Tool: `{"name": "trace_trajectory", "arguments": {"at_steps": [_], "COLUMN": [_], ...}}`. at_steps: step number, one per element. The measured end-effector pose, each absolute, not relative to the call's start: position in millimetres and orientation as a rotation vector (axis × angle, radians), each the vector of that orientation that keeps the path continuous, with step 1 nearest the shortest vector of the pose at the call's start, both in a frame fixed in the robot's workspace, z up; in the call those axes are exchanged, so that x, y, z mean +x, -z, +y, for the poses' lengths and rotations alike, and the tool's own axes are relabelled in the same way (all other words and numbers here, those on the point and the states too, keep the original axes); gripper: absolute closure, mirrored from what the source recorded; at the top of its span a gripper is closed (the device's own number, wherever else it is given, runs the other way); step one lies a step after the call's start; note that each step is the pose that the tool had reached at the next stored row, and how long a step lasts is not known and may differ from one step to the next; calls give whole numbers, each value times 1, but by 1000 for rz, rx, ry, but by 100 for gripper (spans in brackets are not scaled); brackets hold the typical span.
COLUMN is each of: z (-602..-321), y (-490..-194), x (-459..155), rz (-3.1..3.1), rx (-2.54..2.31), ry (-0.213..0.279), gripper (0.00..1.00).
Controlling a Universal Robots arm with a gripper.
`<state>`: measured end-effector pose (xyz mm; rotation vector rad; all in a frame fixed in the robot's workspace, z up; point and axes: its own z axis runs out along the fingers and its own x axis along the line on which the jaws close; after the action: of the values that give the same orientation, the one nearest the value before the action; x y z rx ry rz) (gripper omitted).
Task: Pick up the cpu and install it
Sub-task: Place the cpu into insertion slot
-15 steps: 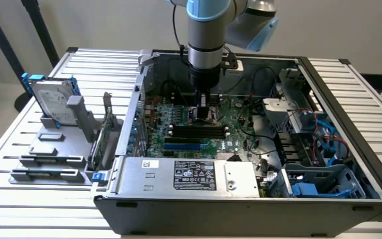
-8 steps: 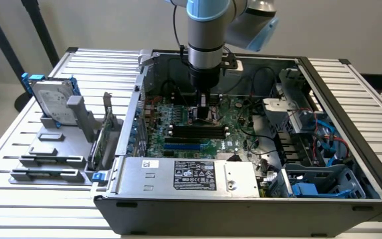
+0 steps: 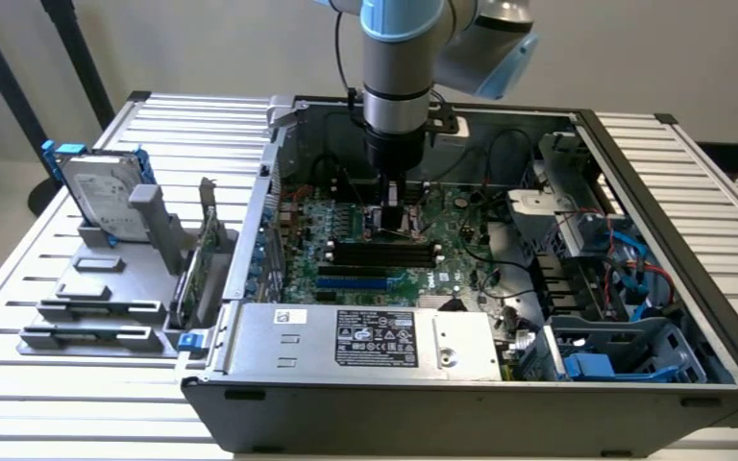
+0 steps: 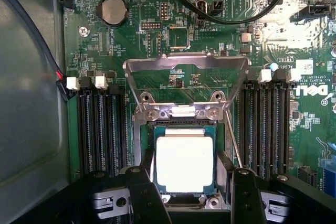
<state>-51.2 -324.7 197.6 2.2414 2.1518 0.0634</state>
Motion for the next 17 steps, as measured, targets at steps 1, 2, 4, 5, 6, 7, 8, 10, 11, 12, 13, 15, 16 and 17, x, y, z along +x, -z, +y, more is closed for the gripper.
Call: {"name": "trace_trajectory", "arguments": {"at_steps": [1,2,4,5,6,7,8,10,11,12,13,15,16,17], "z": [-324,-324,-324,-324,-324,-323,-323,-323,-323,-323,-323,-323,-323,-323], "y": [-198,-197,-197,-197,-197,-197,-197,-197,-197,-197,-197,-197,-196,-196], "x": [-51,-51,-51,-51,-51,-51,-51,-51,-51,-51,-51,-51,-51,-51], "rz": [2152,2153,2154,2154,2154,2155,2155,2156,2156,2157,2157,2158,2158,2158], "rx": [2241,2240,2238,2238,2237,2236,2236,2234,2234,2233,2232,2231,2231,2230], "ry": [-63,-63,-62,-62,-61,-61,-60,-60,-59,-59,-59,-58,-58,-58], "gripper": [45,45,45,45,45,45,45,45,45,45,45,45,45,45]}}
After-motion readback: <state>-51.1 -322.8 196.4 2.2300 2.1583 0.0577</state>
